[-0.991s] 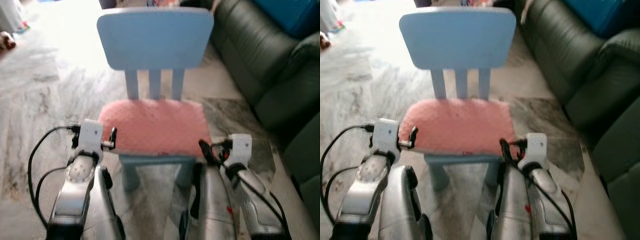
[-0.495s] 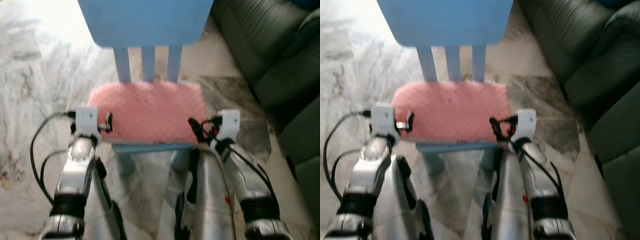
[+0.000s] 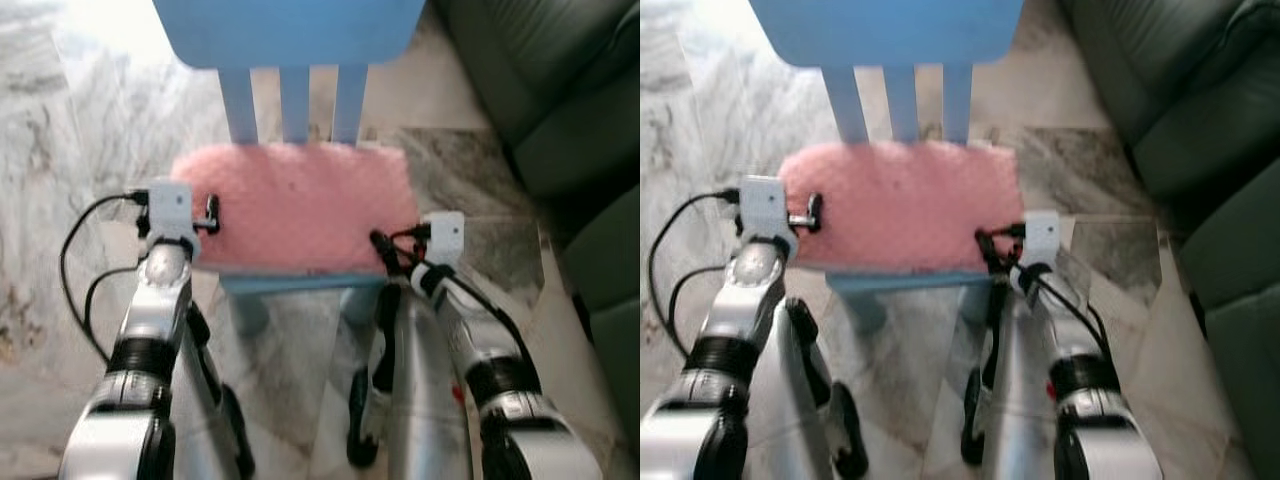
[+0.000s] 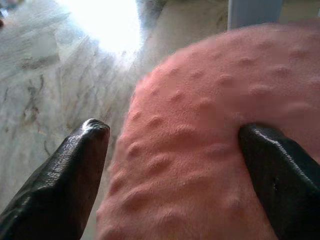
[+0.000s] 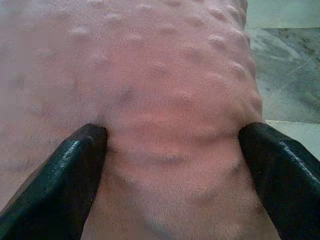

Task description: Move the pillow to the sofa

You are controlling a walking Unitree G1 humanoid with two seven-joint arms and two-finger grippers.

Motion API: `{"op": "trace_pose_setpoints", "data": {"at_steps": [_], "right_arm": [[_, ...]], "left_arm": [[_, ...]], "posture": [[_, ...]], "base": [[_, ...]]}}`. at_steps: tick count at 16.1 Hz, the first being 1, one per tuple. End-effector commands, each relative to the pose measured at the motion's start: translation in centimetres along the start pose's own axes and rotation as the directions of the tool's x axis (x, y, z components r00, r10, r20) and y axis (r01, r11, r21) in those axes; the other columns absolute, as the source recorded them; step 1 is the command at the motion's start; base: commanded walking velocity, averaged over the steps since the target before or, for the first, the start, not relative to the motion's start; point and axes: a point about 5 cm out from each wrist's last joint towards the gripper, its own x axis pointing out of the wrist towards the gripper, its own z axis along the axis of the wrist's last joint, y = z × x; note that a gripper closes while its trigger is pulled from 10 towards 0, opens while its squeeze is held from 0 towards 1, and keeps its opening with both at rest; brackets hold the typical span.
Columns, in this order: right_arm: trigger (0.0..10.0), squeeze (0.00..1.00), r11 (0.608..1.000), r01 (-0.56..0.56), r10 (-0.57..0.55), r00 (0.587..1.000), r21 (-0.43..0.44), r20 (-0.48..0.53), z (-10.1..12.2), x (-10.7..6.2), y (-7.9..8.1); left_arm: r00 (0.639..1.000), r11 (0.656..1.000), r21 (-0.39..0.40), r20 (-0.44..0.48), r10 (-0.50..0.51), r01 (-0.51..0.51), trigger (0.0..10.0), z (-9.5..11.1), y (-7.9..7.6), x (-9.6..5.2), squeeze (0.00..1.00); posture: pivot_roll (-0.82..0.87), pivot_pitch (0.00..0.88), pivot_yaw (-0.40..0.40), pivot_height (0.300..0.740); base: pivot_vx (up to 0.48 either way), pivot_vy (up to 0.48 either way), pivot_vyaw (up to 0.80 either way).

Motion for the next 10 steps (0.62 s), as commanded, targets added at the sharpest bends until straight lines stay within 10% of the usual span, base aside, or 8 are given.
{"op": "trace_pose_setpoints", "data": {"at_steps": [1, 5, 6, 7, 8, 10], "right_arm": [[10.0, 0.00, 1.000, 0.005, -0.004, 1.000, 0.027, -0.029, -1.1, -0.2, -0.1], [10.0, 0.00, 0.988, 0.014, -0.004, 0.998, 0.155, -0.068, -2.3, 0.6, 1.0], [8.4, 0.00, 0.987, 0.013, -0.002, 0.997, 0.163, -0.072, -2.4, 0.7, 1.3], [3.7, 0.00, 0.986, 0.001, 0.012, 0.997, 0.168, -0.075, -2.7, 0.9, 1.9], [1.1, 0.00, 0.984, -0.011, 0.024, 0.997, 0.175, -0.073, -2.8, 1.1, 2.6], [0.0, 0.00, 0.983, -0.014, 0.028, 0.997, 0.184, -0.078, -3.1, 1.2, 3.0]], "left_arm": [[0.999, 1.000, -0.003, -0.048, 0.004, -0.005, 10.0, -1.4, -0.1, -0.1, 0.00], [0.978, 0.997, -0.045, -0.196, -0.069, 0.062, 10.0, -4.2, -2.2, -0.4, 0.00], [0.972, 0.997, -0.042, -0.224, -0.070, 0.062, 10.0, -4.8, -2.4, -0.6, 0.00], [0.963, 0.998, -0.011, -0.261, -0.068, 0.068, 6.4, -5.8, -2.6, -0.9, 0.00], [0.957, 0.997, 0.010, -0.279, -0.073, 0.079, 0.0, -6.7, -2.8, -1.3, 0.00], [0.946, 0.997, 0.006, -0.317, -0.071, 0.077, 0.0, -8.1, -2.9, -2.1, 0.00]], "posture": [[0.00, 0.338, -0.070, 0.445], [0.00, 0.340, -0.072, 0.445], [0.00, 0.338, -0.074, 0.445], [0.00, 0.338, -0.072, 0.445], [-0.01, 0.337, -0.073, 0.445], [-0.01, 0.333, -0.073, 0.445]], "base": [[0.000, 0.000, 0.00], [0.000, 0.000, 0.00], [0.000, 0.000, 0.00], [0.000, 0.000, 0.00], [0.000, 0.000, 0.00], [0.000, 0.000, 0.00]]}}
